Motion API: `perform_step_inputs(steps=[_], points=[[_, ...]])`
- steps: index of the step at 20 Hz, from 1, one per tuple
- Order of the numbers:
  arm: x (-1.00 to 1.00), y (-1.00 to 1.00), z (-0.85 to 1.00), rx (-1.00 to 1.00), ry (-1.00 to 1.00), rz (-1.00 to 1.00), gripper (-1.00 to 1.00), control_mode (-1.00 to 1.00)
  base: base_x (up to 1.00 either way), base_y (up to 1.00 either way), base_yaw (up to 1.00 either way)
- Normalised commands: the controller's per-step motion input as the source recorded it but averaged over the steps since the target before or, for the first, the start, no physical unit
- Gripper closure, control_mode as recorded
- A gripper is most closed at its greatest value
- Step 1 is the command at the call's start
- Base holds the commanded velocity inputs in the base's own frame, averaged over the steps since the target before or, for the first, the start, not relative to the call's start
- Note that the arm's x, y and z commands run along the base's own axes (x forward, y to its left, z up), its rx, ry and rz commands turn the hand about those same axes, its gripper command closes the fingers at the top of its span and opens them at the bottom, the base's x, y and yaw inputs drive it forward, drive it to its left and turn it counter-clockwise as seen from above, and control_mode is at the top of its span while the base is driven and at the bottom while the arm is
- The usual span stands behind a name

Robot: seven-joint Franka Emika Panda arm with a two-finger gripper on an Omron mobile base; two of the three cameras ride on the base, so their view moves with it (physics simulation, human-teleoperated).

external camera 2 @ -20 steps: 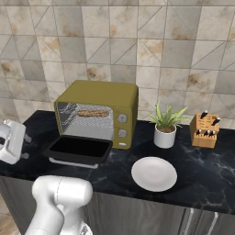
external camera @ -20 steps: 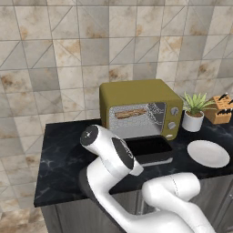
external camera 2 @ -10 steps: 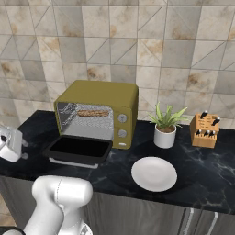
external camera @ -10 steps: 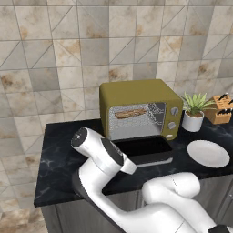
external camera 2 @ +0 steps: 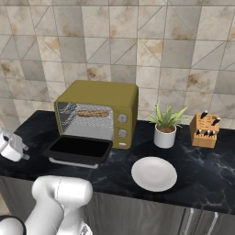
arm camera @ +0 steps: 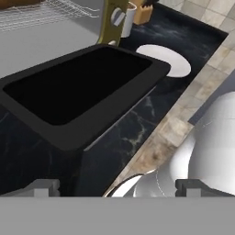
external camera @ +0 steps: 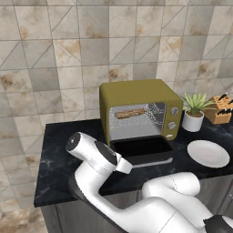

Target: Pull the toaster oven rack outwards. Pick up the baguette from the plate and place it on the toaster oven rack. Close the toaster oven door fully and set the temperature to the lowest setting.

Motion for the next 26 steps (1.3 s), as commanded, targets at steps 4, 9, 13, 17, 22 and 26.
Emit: perform_step_inputs(steps=[4, 9, 13, 17, 22, 26], points=[[0.0, 0.0, -0.38, -0.05, -0.01, 0.0, -1.0, -1.0, 0.0, 0.0, 0.0], [0.02, 0.0, -0.26, -0.01, -0.06, 0.0, -1.0, -1.0, 0.0, 0.0, 0.0], [0.08, 0.0, -0.19, 0.0, -0.09, 0.0, -1.0, -1.0, 0.0, 0.0, 0.0], [0.14, 0.0, -0.15, 0.0, -0.05, 0.0, -1.0, -1.0, 0.0, 0.0, 0.0], [0.15, 0.0, -0.17, 0.0, -0.01, 0.0, -1.0, -1.0, 0.0, 0.0, 0.0], [0.17, 0.0, -0.17, 0.0, 0.0, 0.0, -1.0, -1.0, 0.0, 0.0, 0.0]])
